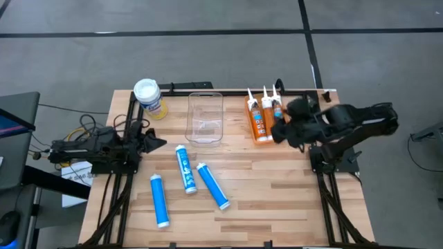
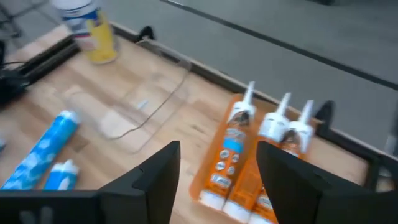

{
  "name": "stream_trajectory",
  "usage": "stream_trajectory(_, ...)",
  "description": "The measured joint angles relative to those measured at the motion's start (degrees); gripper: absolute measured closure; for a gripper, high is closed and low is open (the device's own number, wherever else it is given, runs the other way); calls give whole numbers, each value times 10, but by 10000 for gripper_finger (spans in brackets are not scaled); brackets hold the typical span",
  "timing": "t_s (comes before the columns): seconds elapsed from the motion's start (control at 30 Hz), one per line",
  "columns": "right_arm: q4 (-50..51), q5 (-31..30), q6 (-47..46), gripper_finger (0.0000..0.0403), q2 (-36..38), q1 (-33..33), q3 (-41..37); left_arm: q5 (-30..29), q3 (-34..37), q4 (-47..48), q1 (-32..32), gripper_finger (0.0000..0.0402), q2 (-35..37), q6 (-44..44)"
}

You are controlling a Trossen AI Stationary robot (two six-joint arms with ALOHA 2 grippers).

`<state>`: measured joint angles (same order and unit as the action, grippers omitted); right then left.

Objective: Pick & place silicon tubes, Sealant and Lysol wipes
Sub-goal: Put the left blue sealant into the transparent bin

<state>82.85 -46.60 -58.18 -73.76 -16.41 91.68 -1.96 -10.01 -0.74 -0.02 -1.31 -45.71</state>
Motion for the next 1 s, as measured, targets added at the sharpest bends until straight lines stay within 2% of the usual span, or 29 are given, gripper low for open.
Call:
stream_trajectory(0.17, -147, -1, 63, 228, 86, -39, -147, -34, -48, 38, 0, 402, -20, 31)
stream_trajectory(0.33, -323, -1, 132, 257, 170, -44, -312, -54, -83, 42, 0, 402, -68, 43)
stream_trajectory(0.57, -499, -8, 137, 300, 299, -23, -514, -54, -137, 42, 0, 402, -170, 43)
stream_trajectory(0.7, -584, -15, 170, 317, 368, -19, -590, -54, -192, 92, 0, 402, -229, 45)
stream_trajectory(1.0, -756, -3, 336, 335, 497, -21, -693, -43, -344, 310, 0, 402, -340, 42)
